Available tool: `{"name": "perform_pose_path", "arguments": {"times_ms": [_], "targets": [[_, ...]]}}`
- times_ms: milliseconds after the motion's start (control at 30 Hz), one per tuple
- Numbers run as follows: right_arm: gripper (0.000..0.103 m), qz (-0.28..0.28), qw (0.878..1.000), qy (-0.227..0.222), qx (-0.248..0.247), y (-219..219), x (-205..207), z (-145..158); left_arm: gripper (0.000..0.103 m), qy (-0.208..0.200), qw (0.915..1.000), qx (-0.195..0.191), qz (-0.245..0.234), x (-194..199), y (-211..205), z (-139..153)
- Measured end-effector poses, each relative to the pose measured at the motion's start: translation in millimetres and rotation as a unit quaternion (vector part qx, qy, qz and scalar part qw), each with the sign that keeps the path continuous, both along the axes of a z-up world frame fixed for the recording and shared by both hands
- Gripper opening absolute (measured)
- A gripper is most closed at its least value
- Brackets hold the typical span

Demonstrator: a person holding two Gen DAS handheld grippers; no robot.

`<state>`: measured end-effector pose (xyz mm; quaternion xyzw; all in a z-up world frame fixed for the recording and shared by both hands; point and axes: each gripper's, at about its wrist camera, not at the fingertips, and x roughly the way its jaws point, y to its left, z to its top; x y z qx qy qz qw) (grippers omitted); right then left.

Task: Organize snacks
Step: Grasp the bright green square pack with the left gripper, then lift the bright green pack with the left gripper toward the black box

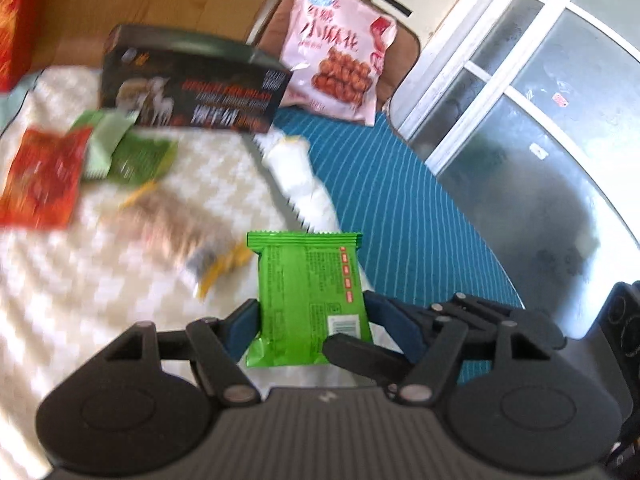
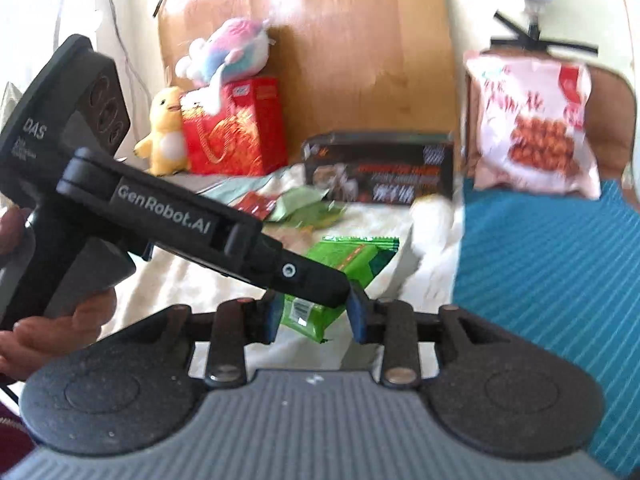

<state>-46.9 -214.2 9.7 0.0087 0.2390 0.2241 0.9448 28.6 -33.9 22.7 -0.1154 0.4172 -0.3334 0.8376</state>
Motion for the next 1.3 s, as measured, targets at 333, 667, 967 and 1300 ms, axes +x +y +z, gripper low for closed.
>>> {"name": "perform_pose_path", "arguments": {"times_ms": [333,667,967,1300], "targets": [[0.038,0.086,0.995,0.044,-0.015,41,-4,-17,0.068,0.015,0.9978,-0.005,0.064,-43,57,-12],[0.05,0.151,0.986,0.069,-0.001,55,-7,-20,0.069,0.004,0.9941,-0.017,0.107,-45,83,-9],[0.05,0.2,0.977,0.058,0.046,52,-6,-10,0.069,-0.014,0.9896,-0.022,0.142,-41,106,5],[0.05,0.174,0.984,0.039,-0.009,36,10,-11,0.079,0.04,0.9934,-0.053,0.094,-64,120,-5]]}}
